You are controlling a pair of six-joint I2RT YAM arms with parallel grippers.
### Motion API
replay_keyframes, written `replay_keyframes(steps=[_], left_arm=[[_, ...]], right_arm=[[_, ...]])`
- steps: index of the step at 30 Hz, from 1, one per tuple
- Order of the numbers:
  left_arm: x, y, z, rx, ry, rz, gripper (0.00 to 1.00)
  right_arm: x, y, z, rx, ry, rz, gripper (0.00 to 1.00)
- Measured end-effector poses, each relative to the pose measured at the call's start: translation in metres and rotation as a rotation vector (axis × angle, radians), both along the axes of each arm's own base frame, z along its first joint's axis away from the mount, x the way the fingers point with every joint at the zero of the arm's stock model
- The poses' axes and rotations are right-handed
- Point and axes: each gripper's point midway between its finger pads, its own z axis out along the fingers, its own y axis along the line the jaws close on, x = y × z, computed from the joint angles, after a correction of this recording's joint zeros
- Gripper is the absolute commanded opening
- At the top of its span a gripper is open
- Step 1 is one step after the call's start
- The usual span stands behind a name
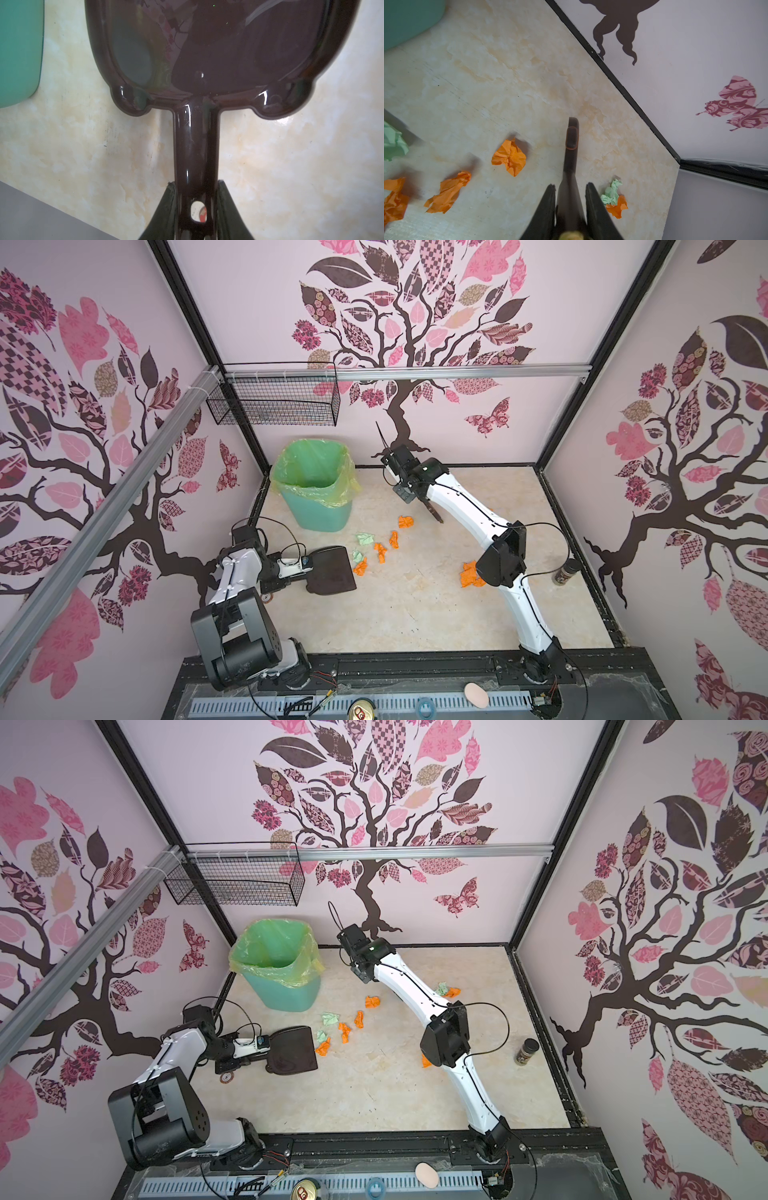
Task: Sweep away the paper scraps from the table
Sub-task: 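Sweep scraps with the brush toward the dustpan held by the left gripper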
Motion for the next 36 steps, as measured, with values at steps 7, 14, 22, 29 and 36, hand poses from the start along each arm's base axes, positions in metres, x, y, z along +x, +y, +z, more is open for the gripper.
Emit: replay_keyframes(steps=[7, 14, 22, 29, 36], left_arm=[[0.005, -0.006, 0.000, 0.005, -0.004, -0.005, 0.07], [0.010, -0.013, 0.001, 0.010, -0.010, -0.010, 0.07], [0.012, -0.020, -0.001, 0.011, -0.008, -0.015, 0.07], [0.011, -0.025, -0.003, 0.007, -0.002, -0.011, 0.07], [0.012, -0.027, -0.006, 0.005, 0.011, -0.003, 0.07]], right_arm=[[-0.022, 0.034, -0.013, -0.032, 0.012, 0.071, 0.00], [-0.057, 0.074, -0.017, -0.023, 0.017, 0.143, 0.00], [-0.103, 0.119, 0.004, 0.116, 0.057, 0.200, 0.00], [-0.135, 0.142, 0.003, 0.152, 0.092, 0.234, 0.00], [-0.164, 0.161, 0.011, 0.200, 0.123, 0.273, 0.00]])
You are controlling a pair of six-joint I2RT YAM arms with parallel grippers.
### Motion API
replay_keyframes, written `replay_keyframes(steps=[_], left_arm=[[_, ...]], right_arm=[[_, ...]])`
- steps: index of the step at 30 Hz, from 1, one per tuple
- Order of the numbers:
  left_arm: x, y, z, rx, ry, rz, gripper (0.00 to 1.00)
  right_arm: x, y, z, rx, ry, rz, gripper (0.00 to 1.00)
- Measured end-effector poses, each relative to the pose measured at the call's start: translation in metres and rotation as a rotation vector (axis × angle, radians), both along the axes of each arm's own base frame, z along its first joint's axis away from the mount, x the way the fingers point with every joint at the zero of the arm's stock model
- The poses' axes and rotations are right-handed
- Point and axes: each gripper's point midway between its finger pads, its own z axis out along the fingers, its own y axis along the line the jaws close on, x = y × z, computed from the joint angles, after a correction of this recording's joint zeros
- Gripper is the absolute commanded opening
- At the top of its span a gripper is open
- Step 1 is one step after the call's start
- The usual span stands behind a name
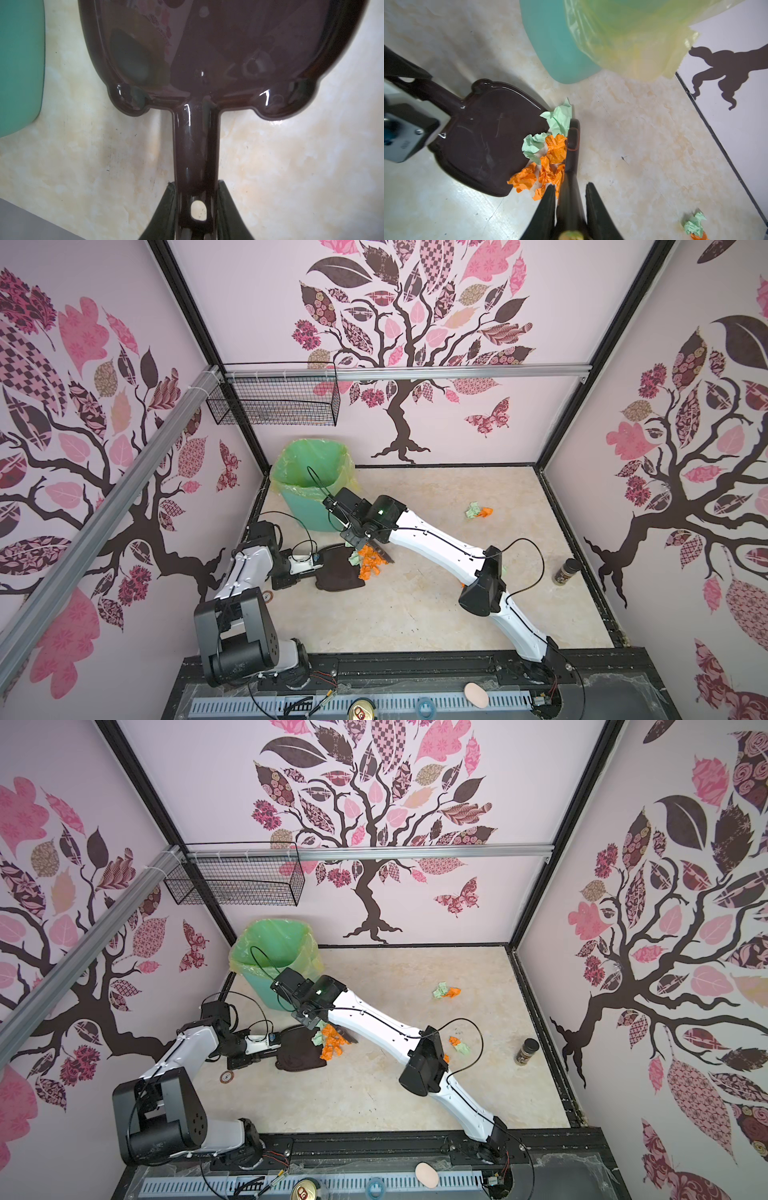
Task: Sweep away the paper scraps from the table
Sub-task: 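Sweep scraps with the brush toward the dustpan held by the left gripper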
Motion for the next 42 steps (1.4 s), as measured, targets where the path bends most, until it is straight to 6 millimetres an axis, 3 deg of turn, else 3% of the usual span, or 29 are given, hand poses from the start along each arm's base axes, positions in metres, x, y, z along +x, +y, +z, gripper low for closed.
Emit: replay_keyframes(steps=[7, 15, 18, 25, 28, 31, 37, 40, 42], left_arm=[[0.002, -0.006, -0.001, -0.002, 0.000, -0.009, 0.07], [0.001, -0.008, -0.006, -0.006, 0.011, -0.003, 0.07], [-0.001, -0.009, -0.009, -0.008, 0.017, -0.002, 0.06], [0.000, -0.009, -0.011, -0.013, 0.016, -0.003, 0.06], [0.000, -0.010, -0.011, -0.016, 0.016, -0.003, 0.06], [0.000, -0.010, -0.010, -0.020, 0.015, -0.002, 0.06], [0.000, -0.011, -0.011, -0.024, 0.017, -0.001, 0.06], [0.000, -0.011, -0.013, -0.026, 0.022, -0.002, 0.06], [0.000, -0.011, -0.013, -0.027, 0.022, -0.002, 0.06]], right_arm=[[-0.029, 0.019, 0.003, 0.041, 0.035, 0.041, 0.00], [-0.027, 0.015, 0.014, 0.062, 0.005, -0.015, 0.00], [-0.027, 0.010, 0.034, 0.114, -0.008, -0.035, 0.00], [-0.027, -0.017, 0.111, 0.266, -0.087, -0.085, 0.00], [-0.021, -0.034, 0.125, 0.275, -0.108, -0.133, 0.00], [-0.006, -0.056, 0.111, 0.229, -0.092, -0.220, 0.00], [0.000, -0.096, 0.037, 0.060, 0.026, -0.412, 0.00], [-0.009, -0.099, 0.018, 0.043, 0.078, -0.456, 0.00], [-0.014, -0.094, 0.018, 0.071, 0.102, -0.468, 0.00]])
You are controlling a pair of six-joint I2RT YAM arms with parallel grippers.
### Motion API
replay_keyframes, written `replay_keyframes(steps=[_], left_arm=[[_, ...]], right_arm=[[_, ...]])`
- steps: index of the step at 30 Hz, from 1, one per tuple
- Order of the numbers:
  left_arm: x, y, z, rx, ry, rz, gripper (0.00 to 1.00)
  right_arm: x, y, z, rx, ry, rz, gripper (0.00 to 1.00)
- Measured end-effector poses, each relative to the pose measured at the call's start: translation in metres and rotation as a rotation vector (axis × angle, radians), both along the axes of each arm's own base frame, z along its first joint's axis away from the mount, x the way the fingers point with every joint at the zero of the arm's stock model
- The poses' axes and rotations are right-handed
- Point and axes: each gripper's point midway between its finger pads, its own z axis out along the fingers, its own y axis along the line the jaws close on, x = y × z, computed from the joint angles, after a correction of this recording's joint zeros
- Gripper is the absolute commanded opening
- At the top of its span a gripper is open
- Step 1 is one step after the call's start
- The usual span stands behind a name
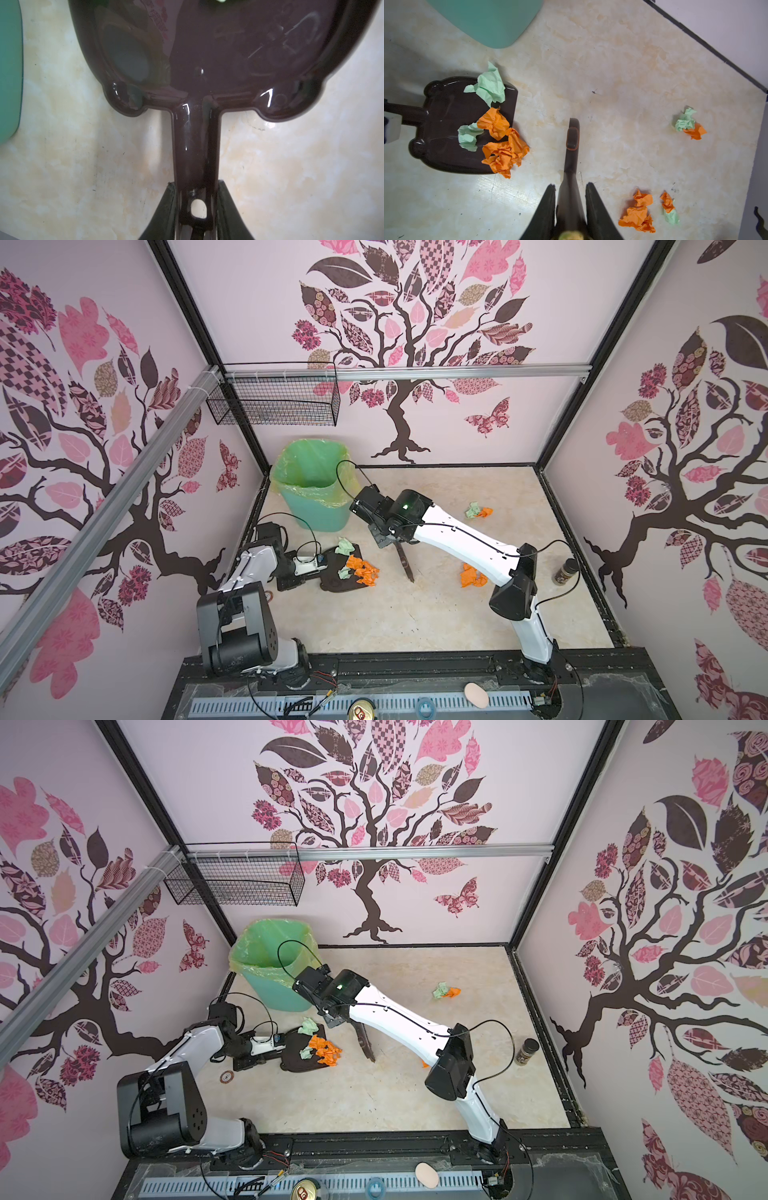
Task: Sweep away the paper scraps from the table
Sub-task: 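Sweep scraps with the brush toward the dustpan held by the left gripper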
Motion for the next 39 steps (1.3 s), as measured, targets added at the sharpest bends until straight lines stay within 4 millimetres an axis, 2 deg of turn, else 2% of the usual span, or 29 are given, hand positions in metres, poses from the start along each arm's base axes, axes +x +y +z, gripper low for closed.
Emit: replay_keyframes(steps=[6, 9, 13, 21, 29, 33, 39], left_arm=[[0.001, -0.001, 0.000, -0.004, -0.006, -0.002, 0.06], [0.001, -0.001, 0.000, -0.004, -0.007, -0.002, 0.06], [0.002, -0.001, 0.001, -0.004, -0.007, -0.002, 0.06], [0.001, -0.001, 0.001, -0.004, -0.007, -0.003, 0.07], [0.002, -0.001, 0.003, -0.003, -0.017, -0.003, 0.07], [0.002, -0.002, 0.004, -0.005, -0.020, -0.004, 0.07], [0.003, -0.002, 0.005, -0.009, -0.023, -0.001, 0.06]], right_arm=[[-0.010, 0.036, 0.013, 0.135, 0.018, 0.015, 0.00], [-0.012, 0.056, 0.013, 0.186, 0.029, 0.030, 0.00], [-0.016, 0.068, 0.009, 0.219, 0.052, 0.046, 0.00], [-0.014, 0.088, 0.020, 0.320, 0.043, 0.064, 0.00], [-0.009, 0.084, 0.022, 0.307, 0.011, 0.044, 0.00], [-0.007, 0.071, 0.024, 0.262, -0.017, 0.034, 0.00], [0.004, 0.049, 0.040, 0.211, -0.087, 0.016, 0.00]])
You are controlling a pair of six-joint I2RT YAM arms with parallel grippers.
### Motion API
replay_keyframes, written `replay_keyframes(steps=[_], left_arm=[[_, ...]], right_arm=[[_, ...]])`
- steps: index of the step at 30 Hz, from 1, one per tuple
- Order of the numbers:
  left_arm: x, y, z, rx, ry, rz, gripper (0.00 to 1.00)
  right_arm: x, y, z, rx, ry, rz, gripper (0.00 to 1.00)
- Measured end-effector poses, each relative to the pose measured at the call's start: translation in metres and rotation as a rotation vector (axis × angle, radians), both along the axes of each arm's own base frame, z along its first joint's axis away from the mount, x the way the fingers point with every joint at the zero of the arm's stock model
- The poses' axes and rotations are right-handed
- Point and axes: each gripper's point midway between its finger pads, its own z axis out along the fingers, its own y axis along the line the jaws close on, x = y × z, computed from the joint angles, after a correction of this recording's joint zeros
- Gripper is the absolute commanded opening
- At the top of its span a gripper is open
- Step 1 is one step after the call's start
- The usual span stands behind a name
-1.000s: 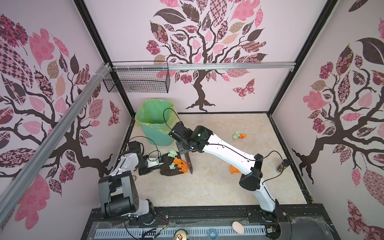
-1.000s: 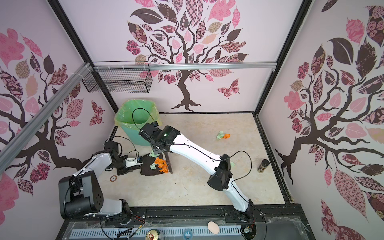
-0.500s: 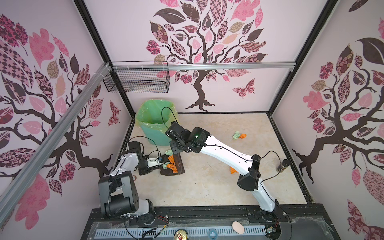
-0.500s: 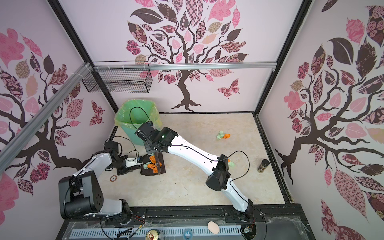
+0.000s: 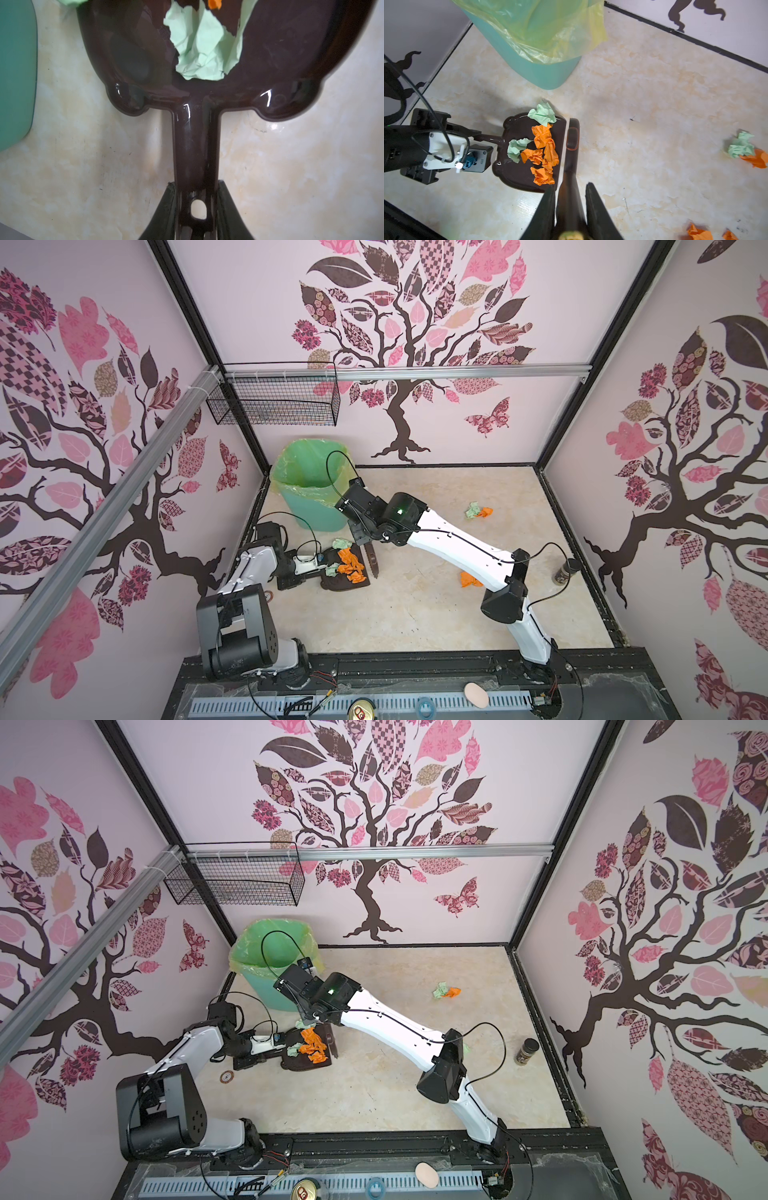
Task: Sweep away the paper scraps from the table
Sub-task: 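Sweep scraps with the brush toward the dustpan held by the left gripper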
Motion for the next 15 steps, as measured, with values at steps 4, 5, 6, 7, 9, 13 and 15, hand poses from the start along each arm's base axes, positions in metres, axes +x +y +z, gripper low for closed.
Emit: replay_keyframes(steps=[4, 5, 6, 7, 9, 13, 15], left_arm=[[0.001, -0.001, 0.003, -0.007, -0.011, 0.007, 0.06], [0.001, -0.002, 0.004, -0.010, -0.013, 0.009, 0.06], [0.000, -0.002, 0.005, -0.013, -0.015, 0.011, 0.06], [-0.001, -0.003, 0.007, -0.018, -0.018, 0.012, 0.06], [-0.002, -0.005, 0.011, -0.026, -0.026, 0.012, 0.05], [-0.005, -0.011, 0.025, -0.048, -0.054, 0.011, 0.05], [-0.005, -0.014, 0.033, -0.060, -0.072, 0.010, 0.05]], right_arm=[[0.013, -0.021, 0.011, -0.013, -0.028, -0.033, 0.00], [0.016, -0.026, 0.012, -0.017, -0.033, -0.041, 0.00], [0.018, -0.033, 0.013, -0.024, -0.034, -0.050, 0.00], [0.020, -0.038, 0.012, -0.031, -0.035, -0.058, 0.00], [0.023, -0.050, 0.009, -0.045, -0.034, -0.078, 0.00], [0.020, -0.066, -0.003, -0.077, -0.017, -0.092, 0.00], [0.017, -0.069, -0.009, -0.088, -0.009, -0.091, 0.00]])
